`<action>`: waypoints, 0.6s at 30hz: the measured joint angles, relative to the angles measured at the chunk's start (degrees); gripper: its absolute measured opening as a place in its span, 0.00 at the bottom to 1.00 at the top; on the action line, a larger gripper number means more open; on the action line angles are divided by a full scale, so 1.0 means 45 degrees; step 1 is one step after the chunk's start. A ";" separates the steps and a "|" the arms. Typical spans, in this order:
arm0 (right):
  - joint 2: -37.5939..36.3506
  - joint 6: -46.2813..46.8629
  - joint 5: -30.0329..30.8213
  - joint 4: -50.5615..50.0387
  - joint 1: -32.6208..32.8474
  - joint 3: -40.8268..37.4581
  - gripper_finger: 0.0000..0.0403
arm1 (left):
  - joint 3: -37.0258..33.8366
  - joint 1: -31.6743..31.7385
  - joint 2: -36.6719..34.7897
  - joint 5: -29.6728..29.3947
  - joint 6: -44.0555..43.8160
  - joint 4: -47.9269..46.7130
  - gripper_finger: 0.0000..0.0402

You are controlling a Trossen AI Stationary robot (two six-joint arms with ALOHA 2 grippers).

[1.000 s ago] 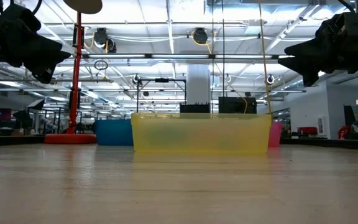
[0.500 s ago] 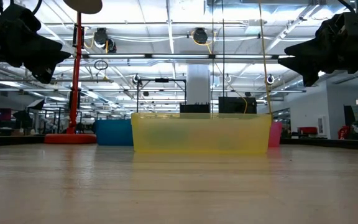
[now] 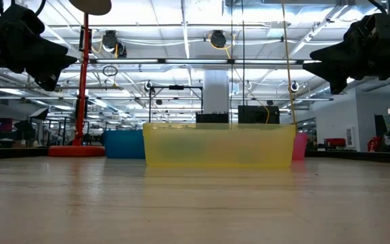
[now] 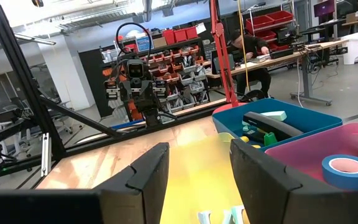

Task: Pick and place Stapler, Stapler remover, tape
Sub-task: Return to Home Position

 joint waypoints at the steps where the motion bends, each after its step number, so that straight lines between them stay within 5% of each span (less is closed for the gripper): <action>1: 0.0000 -0.0004 0.0000 0.0000 0.0000 0.0000 0.41 | 0.0000 -0.0005 0.0000 -0.0004 0.0000 0.0000 0.28; 18: 0.0000 -0.0005 0.0000 0.0000 0.0000 0.0000 0.40 | 0.0000 0.0000 0.0005 -0.0004 0.0000 0.0000 0.28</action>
